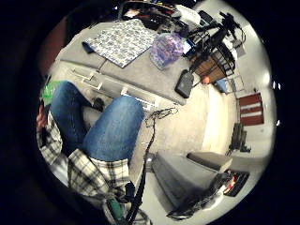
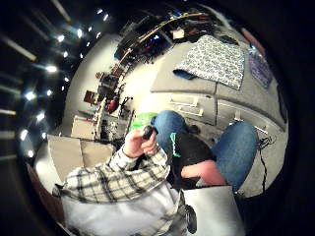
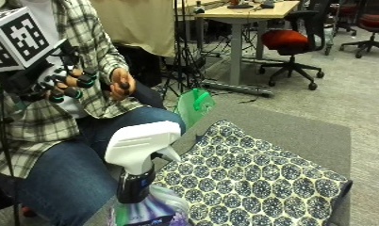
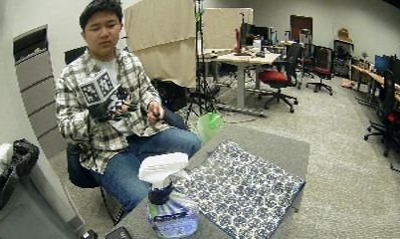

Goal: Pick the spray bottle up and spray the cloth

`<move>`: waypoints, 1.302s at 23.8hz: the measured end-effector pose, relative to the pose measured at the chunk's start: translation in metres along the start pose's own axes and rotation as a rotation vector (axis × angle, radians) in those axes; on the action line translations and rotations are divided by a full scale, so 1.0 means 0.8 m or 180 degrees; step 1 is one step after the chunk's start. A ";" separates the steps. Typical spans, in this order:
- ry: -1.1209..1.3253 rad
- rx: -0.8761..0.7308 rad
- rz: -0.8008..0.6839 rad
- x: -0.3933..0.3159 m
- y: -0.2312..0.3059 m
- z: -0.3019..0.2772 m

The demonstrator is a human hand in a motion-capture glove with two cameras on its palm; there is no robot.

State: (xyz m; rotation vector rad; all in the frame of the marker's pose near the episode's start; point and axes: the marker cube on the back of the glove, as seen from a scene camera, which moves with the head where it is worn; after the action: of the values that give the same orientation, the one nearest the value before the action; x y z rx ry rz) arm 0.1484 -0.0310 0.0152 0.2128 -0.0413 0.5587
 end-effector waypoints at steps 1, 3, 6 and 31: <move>-0.0027 -0.0014 0.0055 0.017 0.000 -0.004; -0.0047 -0.0044 0.0186 0.040 0.000 -0.004; -0.0053 -0.0049 0.0431 0.067 -0.009 0.006; -0.1635 0.1350 0.1643 0.286 -0.187 0.065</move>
State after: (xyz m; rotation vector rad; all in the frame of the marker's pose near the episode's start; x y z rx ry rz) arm 0.4226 -0.0465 0.0600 0.7699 -0.4898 1.0139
